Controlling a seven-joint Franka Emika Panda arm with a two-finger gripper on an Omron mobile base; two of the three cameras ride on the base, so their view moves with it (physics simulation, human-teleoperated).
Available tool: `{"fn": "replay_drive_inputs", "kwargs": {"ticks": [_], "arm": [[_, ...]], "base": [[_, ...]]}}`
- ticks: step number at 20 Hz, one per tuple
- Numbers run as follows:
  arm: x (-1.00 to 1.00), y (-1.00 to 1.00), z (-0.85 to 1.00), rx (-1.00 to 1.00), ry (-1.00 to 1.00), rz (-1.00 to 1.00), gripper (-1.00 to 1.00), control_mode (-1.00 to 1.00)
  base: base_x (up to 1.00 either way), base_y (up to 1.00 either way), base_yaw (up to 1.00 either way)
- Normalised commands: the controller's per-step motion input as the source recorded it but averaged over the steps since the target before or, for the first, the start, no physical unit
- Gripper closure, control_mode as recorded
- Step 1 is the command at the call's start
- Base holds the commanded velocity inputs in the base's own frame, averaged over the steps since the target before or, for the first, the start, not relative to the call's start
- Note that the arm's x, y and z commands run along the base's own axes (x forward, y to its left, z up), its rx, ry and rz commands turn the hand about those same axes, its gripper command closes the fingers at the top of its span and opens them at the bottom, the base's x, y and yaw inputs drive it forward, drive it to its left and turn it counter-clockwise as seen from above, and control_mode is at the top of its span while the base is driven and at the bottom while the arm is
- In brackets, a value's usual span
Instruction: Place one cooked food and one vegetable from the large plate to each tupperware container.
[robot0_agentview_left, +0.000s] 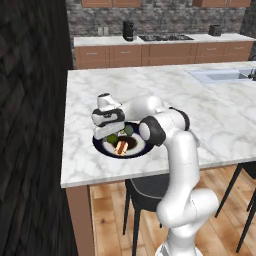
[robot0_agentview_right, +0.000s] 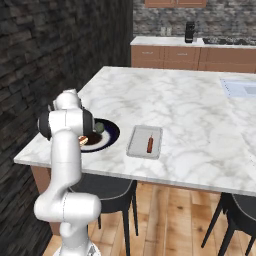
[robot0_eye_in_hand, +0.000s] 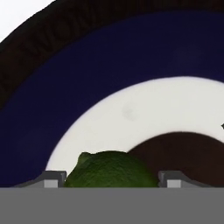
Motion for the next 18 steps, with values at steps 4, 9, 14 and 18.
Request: {"fn": "replay_drive_inputs", "kwargs": {"ticks": [4, 9, 14, 18], "arm": [[-0.22, -0.05, -0.01, 0.0, 0.0, -0.03, 1.0, -1.0], [-0.37, -0.26, 0.19, 0.0, -0.02, -0.01, 1.0, -1.0], [-0.55, -0.65, 0.81, 0.08, -0.23, 0.0, 1.0, -1.0], [-0.33, -0.75, 0.84, 0.07, -0.27, 0.0, 1.0, -1.0]], "base": [[0.0, 0.0, 0.0], [0.0, 0.0, 0.0], [0.0, 0.0, 0.0], [0.0, 0.0, 0.0]]}}
